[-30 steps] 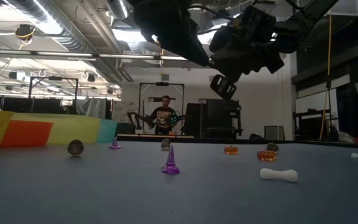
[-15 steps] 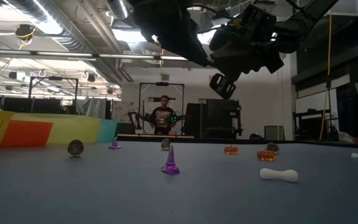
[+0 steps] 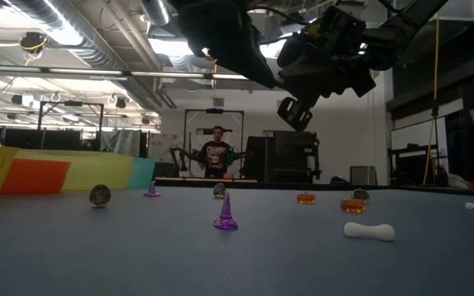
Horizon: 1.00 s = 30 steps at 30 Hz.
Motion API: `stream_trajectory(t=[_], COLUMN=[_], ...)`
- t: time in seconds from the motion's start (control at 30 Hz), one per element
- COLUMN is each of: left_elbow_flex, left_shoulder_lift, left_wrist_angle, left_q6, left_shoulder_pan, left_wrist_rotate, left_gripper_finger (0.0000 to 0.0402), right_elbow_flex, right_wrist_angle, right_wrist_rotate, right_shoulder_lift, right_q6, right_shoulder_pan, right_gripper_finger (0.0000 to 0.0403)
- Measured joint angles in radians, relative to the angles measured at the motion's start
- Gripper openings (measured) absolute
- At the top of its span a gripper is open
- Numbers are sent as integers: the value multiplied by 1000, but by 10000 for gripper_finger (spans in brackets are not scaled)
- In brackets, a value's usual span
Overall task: Sort Halloween decoration
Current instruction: Put the top right white bone toy into the yellow bin
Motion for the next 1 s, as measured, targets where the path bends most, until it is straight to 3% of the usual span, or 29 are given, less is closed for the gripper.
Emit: stream_trajectory(t=[0.73, 1.0], left_elbow_flex=[0, 0], left_shoulder_lift=[0, 0], left_wrist_angle=[-1, -1], left_q6=[0, 0], left_shoulder_pan=[0, 0], left_wrist_rotate=[0, 0], left_gripper_finger=[18, 9], right_elbow_flex=[0, 0], right_wrist_angle=[-2, -2], right_wrist_rotate=[0, 0], right_shoulder_lift=[0, 0], right_q6=[0, 0], right_shoulder_pan=[0, 0], right_gripper_finger=[33, 33])
